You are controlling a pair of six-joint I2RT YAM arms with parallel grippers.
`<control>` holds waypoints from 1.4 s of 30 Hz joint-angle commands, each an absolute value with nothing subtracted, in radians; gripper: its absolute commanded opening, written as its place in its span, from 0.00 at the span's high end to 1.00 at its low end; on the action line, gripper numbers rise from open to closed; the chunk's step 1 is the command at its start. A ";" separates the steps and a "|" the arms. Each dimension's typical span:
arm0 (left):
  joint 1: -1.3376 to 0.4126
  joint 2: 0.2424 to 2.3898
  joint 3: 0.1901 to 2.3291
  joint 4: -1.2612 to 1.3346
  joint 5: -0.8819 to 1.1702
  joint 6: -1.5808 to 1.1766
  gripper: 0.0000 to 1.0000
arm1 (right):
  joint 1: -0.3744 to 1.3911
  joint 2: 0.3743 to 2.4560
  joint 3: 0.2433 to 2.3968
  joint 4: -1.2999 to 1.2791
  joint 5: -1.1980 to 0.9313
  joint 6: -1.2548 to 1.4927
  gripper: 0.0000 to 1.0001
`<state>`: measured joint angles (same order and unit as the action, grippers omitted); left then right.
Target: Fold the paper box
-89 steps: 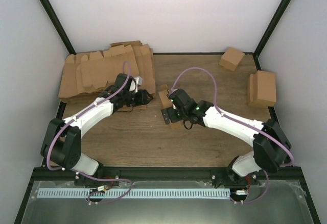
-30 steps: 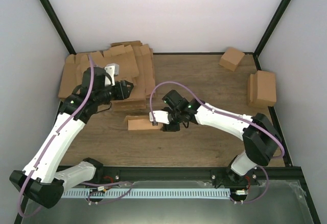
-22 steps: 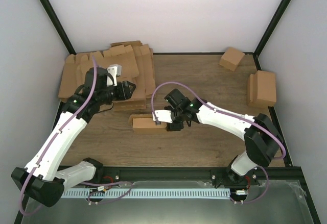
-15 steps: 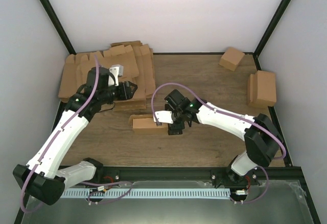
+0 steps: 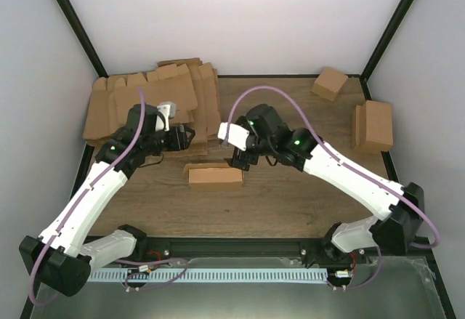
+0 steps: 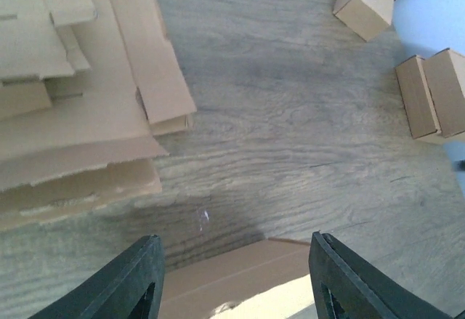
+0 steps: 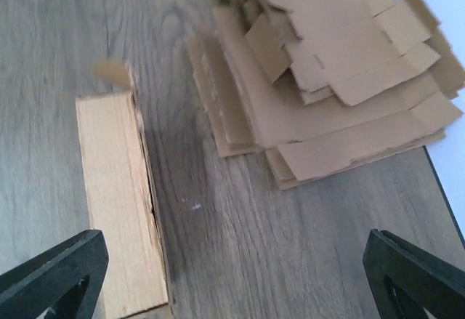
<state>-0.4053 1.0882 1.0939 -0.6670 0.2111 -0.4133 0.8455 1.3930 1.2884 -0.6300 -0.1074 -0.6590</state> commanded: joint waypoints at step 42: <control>-0.406 0.808 0.385 -0.242 0.299 -0.803 0.50 | 0.822 1.015 0.471 0.062 -0.066 0.887 0.46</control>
<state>-0.4057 0.8391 0.3985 -0.3172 0.3264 -0.7971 0.8261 0.9977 0.4408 -0.0113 -0.1123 0.8738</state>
